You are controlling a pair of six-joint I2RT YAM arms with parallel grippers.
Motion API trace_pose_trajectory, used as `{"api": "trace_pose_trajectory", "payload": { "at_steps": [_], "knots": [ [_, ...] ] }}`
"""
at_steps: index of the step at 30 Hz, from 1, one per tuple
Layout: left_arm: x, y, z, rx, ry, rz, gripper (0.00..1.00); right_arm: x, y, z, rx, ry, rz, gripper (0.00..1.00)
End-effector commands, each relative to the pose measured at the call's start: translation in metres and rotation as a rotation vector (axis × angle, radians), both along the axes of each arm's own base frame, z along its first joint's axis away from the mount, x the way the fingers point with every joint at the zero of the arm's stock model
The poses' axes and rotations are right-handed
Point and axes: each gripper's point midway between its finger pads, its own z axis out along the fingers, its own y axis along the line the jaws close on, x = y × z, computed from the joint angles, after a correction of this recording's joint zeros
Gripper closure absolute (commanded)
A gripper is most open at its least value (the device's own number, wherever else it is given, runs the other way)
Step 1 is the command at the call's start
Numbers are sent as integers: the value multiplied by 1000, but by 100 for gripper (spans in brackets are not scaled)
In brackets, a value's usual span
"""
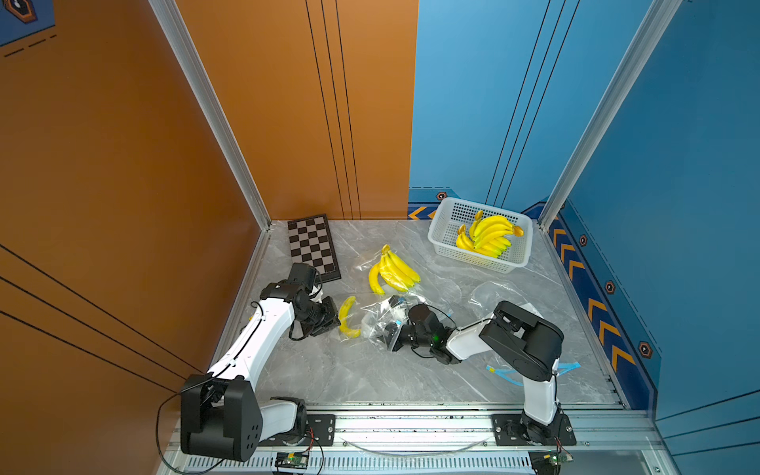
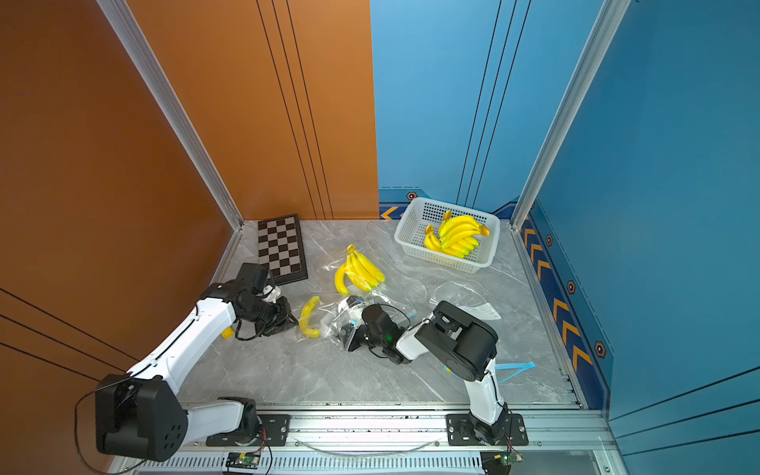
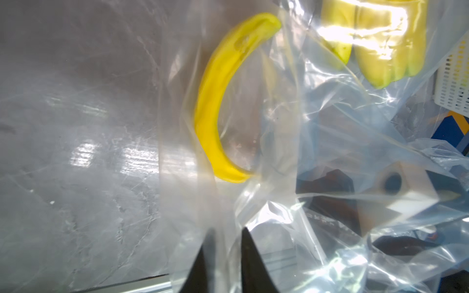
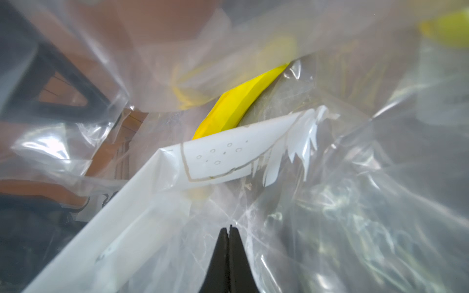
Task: Open the zip-top bag and take out the banana
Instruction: Adjust the zipper food storage bag at the center of the board.
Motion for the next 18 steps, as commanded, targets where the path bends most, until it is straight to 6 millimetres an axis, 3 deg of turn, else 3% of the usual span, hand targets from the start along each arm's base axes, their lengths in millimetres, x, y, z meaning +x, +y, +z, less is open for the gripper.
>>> {"api": "trace_pose_trajectory", "payload": {
  "at_steps": [1,5,8,10,13,16,18],
  "knots": [
    [25,-28,64,-90,-174,-54,100,2,1,25,119,-31,-10,100],
    [35,-54,136,-99,-317,-107,100,5,1,51,196,-85,-20,100],
    [35,-67,174,-119,-376,-145,100,9,0,61,218,-121,-31,100],
    [33,-74,188,-125,-393,-170,100,12,-1,69,250,-145,-43,100],
    [33,-79,193,-109,-396,-205,100,21,-3,86,309,-184,-72,100],
    [44,-71,201,-88,-415,-202,100,36,-11,102,352,-214,-113,100],
    [53,-78,213,-128,-425,-213,100,40,-13,111,376,-228,-108,100]
  ]
}}
